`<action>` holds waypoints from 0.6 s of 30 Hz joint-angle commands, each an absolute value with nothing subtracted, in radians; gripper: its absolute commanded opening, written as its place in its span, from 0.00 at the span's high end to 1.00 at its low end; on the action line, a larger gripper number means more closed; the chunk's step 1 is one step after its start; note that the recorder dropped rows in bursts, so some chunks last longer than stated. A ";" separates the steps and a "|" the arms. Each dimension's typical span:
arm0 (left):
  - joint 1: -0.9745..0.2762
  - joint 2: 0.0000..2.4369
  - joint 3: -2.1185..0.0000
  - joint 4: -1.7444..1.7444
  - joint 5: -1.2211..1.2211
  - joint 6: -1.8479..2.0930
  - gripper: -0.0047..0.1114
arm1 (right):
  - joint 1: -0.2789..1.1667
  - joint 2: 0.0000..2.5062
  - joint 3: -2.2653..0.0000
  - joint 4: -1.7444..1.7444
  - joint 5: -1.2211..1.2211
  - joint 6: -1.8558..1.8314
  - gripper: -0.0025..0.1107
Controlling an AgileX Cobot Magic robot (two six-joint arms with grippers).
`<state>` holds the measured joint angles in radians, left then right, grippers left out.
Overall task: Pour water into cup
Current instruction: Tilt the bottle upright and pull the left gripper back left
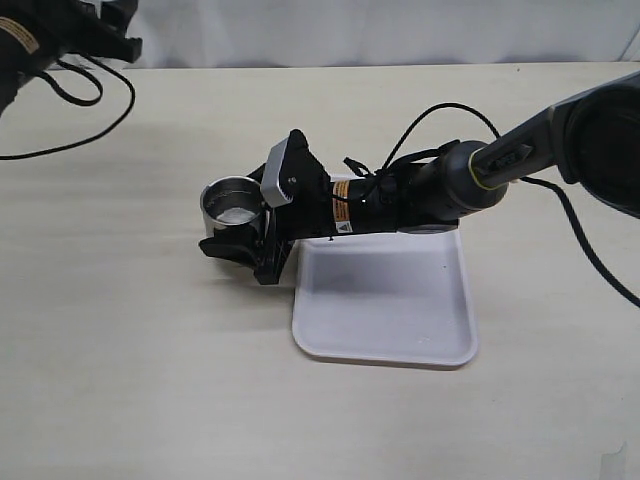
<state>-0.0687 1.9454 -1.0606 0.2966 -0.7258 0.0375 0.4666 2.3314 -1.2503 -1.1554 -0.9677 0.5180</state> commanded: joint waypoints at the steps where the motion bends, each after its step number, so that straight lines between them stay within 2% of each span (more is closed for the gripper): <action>1: 0.002 1.949 -1.074 0.385 -0.750 -0.249 0.96 | 0.465 2.325 -1.256 -1.137 -0.996 0.515 0.94; 5: 0.055 1.949 -1.074 0.462 -0.812 -0.444 0.96 | 0.465 2.325 -1.256 -1.137 -0.996 0.515 0.94; 10: 0.059 1.969 -1.089 0.459 -0.797 -0.442 0.96 | 0.465 2.325 -1.256 -1.137 -0.994 0.515 0.94; 18: 0.059 2.149 -1.179 0.453 -0.795 -0.368 0.96 | 0.465 2.325 -1.256 -1.137 -0.994 0.515 0.94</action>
<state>0.0575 2.0956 -1.1502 0.4527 -0.7829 -0.4160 0.4666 2.3314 -1.2503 -1.1554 -0.9640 0.5180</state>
